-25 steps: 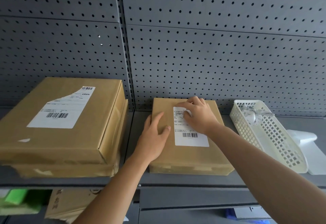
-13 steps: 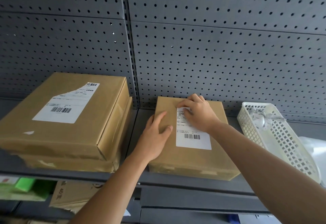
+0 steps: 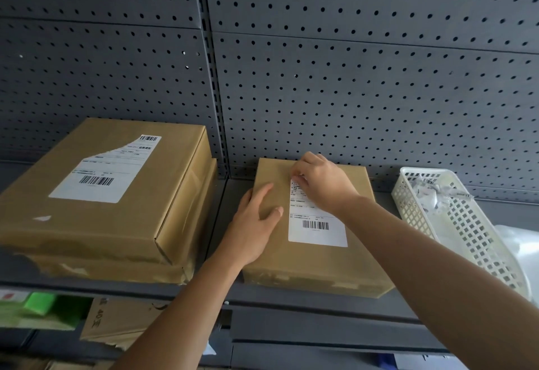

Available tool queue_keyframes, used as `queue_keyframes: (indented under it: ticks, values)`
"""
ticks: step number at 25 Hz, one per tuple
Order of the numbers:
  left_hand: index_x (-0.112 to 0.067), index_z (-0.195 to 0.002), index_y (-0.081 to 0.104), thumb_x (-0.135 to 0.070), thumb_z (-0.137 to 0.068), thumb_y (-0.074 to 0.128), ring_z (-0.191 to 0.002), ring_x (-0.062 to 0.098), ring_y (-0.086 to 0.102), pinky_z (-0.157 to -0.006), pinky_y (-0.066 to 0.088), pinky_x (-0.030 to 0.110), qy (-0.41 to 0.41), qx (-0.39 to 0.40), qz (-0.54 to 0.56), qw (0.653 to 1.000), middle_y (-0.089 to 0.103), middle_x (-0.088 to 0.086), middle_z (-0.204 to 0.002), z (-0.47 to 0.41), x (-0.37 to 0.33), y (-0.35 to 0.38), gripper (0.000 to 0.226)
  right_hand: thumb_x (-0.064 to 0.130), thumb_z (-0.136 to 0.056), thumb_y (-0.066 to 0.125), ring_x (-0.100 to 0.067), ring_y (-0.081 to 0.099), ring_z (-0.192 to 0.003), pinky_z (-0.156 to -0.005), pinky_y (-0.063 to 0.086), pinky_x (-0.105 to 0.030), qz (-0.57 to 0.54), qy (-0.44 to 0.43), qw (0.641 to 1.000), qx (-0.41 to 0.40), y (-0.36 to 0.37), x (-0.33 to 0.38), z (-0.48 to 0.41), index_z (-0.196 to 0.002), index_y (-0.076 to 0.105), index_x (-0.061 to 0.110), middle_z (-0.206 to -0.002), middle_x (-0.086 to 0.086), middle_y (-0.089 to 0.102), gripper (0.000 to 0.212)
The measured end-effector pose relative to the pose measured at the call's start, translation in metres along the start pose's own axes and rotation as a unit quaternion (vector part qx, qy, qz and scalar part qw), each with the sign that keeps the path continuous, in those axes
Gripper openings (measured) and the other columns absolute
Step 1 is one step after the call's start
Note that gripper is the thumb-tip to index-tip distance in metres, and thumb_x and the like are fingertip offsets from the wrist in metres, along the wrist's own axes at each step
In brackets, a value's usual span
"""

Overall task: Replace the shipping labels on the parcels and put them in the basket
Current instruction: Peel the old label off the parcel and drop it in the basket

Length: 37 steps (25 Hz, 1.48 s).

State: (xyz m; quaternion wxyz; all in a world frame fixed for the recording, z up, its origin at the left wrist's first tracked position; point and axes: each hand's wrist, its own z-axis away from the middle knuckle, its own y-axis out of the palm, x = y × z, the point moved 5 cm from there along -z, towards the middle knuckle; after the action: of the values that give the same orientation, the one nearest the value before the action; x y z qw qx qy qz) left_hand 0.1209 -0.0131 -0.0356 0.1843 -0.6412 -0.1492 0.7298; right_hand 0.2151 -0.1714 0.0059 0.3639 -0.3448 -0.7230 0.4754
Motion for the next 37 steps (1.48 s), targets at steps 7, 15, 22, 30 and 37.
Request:
queue_keyframes:
  ticks: [7,15,22,30,37]
  values:
    - [-0.056,-0.150,0.029,-0.049,-0.101,0.050,-0.130,0.007,0.041,-0.091,0.035,0.022,-0.002,0.000,-0.008,1.000,0.022,-0.015,-0.164,0.000,0.000,0.000,0.053,0.002,-0.093,0.046,-0.016,0.039,-0.088,-0.084,0.044,-0.036,0.033,-0.005,0.998,0.056,0.005,0.004,-0.003,-0.095,0.049,0.018,-0.097,0.004,0.042,0.016]
    - [-0.056,-0.149,0.030,-0.050,-0.101,0.051,-0.130,0.008,0.041,-0.093,0.035,0.026,-0.004,-0.004,-0.006,1.000,0.023,-0.016,-0.163,0.000,-0.001,-0.001,0.053,0.013,-0.094,0.059,-0.028,0.053,-0.094,-0.085,0.048,-0.044,-0.044,-0.013,0.999,0.016,0.004,-0.004,0.004,-0.104,0.068,0.012,-0.103,-0.006,0.057,0.013]
    - [-0.055,-0.151,0.030,-0.048,-0.102,0.051,-0.141,0.013,0.037,-0.100,0.032,0.027,0.001,-0.008,-0.006,1.000,0.024,-0.014,-0.163,0.001,-0.001,-0.001,0.054,0.003,-0.095,0.047,-0.019,0.047,-0.088,-0.086,0.044,-0.036,0.001,-0.010,1.000,0.008,0.002,-0.003,0.014,-0.095,0.056,0.016,-0.099,0.002,0.055,0.015]
    - [-0.052,-0.151,0.032,-0.046,-0.102,0.053,-0.129,0.003,0.038,-0.100,0.035,0.026,0.009,-0.010,-0.002,1.000,0.027,-0.015,-0.161,-0.001,-0.001,-0.001,0.053,0.014,-0.102,0.040,-0.019,0.048,-0.095,-0.087,0.039,-0.030,-0.027,0.024,0.999,0.011,-0.007,-0.013,0.037,-0.101,0.055,0.014,-0.102,0.001,0.054,0.016]
    - [-0.050,-0.152,0.032,-0.045,-0.102,0.053,-0.123,-0.003,0.036,-0.091,0.033,0.017,0.015,-0.012,-0.003,1.000,0.030,-0.017,-0.158,0.000,-0.001,-0.001,0.054,0.019,-0.097,0.054,-0.019,0.048,-0.113,-0.096,0.041,-0.032,-0.081,0.015,0.997,0.006,-0.013,-0.009,0.037,-0.133,0.050,0.017,-0.122,0.003,0.056,0.036]
